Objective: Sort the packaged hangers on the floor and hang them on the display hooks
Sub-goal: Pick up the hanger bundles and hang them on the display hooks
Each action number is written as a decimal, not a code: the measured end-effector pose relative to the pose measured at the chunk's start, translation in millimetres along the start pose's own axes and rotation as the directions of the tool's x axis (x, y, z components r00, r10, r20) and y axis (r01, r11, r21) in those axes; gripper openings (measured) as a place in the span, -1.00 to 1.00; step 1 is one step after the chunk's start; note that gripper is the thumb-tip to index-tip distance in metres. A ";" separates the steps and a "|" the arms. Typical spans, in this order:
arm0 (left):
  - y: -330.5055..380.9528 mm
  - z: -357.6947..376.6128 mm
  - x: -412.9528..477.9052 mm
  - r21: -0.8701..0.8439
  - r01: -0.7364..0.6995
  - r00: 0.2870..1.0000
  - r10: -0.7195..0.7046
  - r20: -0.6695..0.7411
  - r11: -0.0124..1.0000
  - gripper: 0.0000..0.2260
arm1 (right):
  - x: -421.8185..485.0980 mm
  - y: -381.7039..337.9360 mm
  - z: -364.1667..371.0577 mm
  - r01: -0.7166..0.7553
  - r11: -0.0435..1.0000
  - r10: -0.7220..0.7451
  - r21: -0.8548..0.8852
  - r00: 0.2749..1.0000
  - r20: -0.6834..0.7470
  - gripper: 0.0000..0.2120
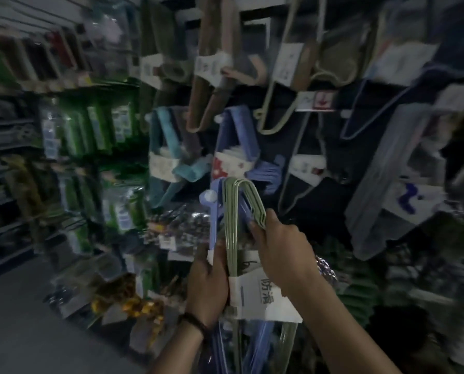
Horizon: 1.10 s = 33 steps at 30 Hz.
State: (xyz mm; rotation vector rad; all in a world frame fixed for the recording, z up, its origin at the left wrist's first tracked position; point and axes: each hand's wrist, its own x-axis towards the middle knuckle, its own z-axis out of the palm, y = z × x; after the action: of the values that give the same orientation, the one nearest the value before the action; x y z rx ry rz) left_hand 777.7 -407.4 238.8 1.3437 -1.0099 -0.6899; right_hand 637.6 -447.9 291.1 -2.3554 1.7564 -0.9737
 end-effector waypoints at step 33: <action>121.2 294.4 20.1 -0.221 -0.414 0.627 0.452 0.634 0.883 -0.75 | -91.9 221.2 -230.5 -0.596 0.797 0.439 -0.100 0.684 -0.582 -0.69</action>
State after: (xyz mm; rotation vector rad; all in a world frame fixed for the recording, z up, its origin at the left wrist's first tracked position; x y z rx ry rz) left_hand 507.6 -541.9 342.4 0.7222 -1.8205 -0.8360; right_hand 319.0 -371.7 347.5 -1.5517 2.7326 -1.4261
